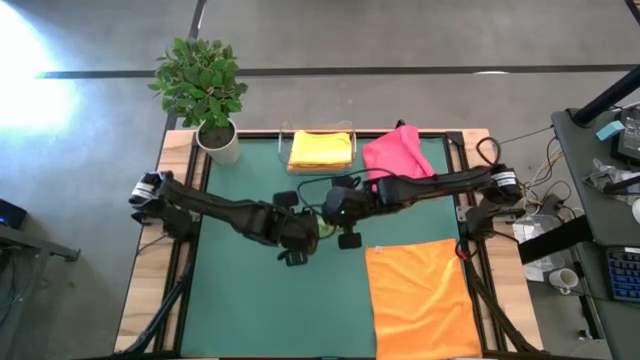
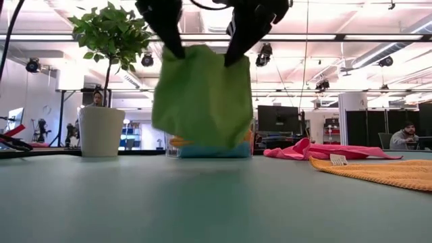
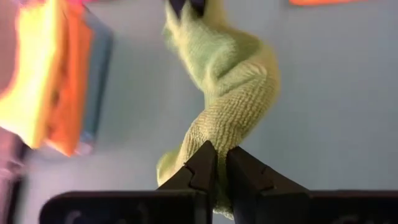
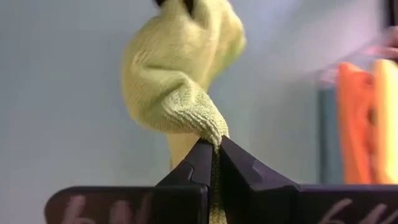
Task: Fold microfiber towels
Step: Put the folded green microfiber towel into the transparent bin, then fold the orange microfiber towel
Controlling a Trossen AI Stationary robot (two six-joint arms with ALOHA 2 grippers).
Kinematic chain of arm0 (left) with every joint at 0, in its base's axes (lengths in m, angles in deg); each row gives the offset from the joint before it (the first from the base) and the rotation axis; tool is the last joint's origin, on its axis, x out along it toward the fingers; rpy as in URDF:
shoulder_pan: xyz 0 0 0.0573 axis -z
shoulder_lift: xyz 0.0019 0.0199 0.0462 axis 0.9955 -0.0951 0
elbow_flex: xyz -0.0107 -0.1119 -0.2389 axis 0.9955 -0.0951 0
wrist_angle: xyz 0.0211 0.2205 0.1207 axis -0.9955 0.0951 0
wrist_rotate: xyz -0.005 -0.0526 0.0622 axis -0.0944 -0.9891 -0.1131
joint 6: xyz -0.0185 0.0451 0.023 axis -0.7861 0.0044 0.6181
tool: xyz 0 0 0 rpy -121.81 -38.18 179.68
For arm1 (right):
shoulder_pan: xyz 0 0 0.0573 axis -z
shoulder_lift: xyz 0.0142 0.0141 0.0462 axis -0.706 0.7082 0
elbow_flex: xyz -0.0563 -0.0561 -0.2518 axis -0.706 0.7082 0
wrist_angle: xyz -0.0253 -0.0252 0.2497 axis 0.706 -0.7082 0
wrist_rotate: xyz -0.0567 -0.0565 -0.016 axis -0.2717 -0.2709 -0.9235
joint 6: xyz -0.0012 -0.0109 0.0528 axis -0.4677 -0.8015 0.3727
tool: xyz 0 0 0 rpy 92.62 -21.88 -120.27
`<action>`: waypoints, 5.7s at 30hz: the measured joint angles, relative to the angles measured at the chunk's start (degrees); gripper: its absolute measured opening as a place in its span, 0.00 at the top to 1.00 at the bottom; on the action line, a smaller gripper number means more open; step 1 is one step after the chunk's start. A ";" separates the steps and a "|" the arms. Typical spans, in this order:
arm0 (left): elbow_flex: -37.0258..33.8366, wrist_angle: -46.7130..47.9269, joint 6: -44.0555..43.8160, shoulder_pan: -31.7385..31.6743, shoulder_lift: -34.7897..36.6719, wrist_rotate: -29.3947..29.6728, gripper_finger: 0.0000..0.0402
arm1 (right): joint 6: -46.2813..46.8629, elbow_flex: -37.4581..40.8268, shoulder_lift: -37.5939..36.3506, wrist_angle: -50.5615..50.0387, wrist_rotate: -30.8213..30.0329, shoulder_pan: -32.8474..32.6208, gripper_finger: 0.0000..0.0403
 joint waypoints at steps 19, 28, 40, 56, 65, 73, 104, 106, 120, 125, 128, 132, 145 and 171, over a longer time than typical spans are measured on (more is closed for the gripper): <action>9.11 -4.41 33.47 -19.59 0.22 13.00 0.96 | -6.52 -5.70 -5.50 3.60 -9.85 15.00 0.98; 9.06 -16.08 50.70 -31.08 0.22 12.62 0.96 | -9.08 -9.62 -5.14 7.88 -6.99 26.57 0.98; 8.04 -22.46 56.94 -41.72 -0.02 -0.79 0.96 | -7.02 -9.46 3.10 11.29 -3.69 32.73 0.98; 8.80 -28.88 59.67 -45.27 -8.33 -0.94 0.96 | -15.87 -9.49 4.66 18.76 -1.08 40.83 0.98; 8.34 -17.51 57.33 -45.11 -7.84 -1.44 0.96 | -14.64 -9.05 4.98 8.62 8.46 40.44 0.98; 7.99 -6.71 47.92 -44.99 -7.80 -11.08 0.96 | -9.80 -6.81 7.37 5.37 13.20 37.19 0.98; 4.83 -3.37 47.13 -44.64 -7.38 -9.71 0.70 | 0.51 -8.83 10.13 -1.27 18.84 35.19 0.68; 5.15 -3.38 47.15 -44.66 -6.40 -8.68 0.67 | 0.36 -10.23 9.18 -1.66 18.87 35.29 0.66; 5.28 -3.30 45.71 -44.56 -0.05 -11.08 0.65 | 4.25 -12.48 12.01 7.72 20.73 35.19 0.66; 4.60 -3.43 42.59 -44.56 5.17 -11.06 0.65 | 5.77 -12.33 15.39 7.09 21.23 34.92 0.69; 3.12 -3.40 40.81 -44.58 8.27 -11.09 0.65 | 6.71 -12.33 17.06 6.96 22.19 34.92 0.72; 0.69 -3.78 38.45 -44.62 11.87 -11.08 0.65 | 7.43 -12.33 19.52 4.71 22.16 34.92 0.77; -12.88 -6.02 38.30 -44.60 18.04 -11.10 0.65 | 9.89 -12.28 20.62 2.63 21.67 35.02 0.85; -18.94 -19.82 35.46 -43.61 18.43 -13.38 0.65 | 14.55 4.12 -4.45 -17.46 21.07 20.31 0.85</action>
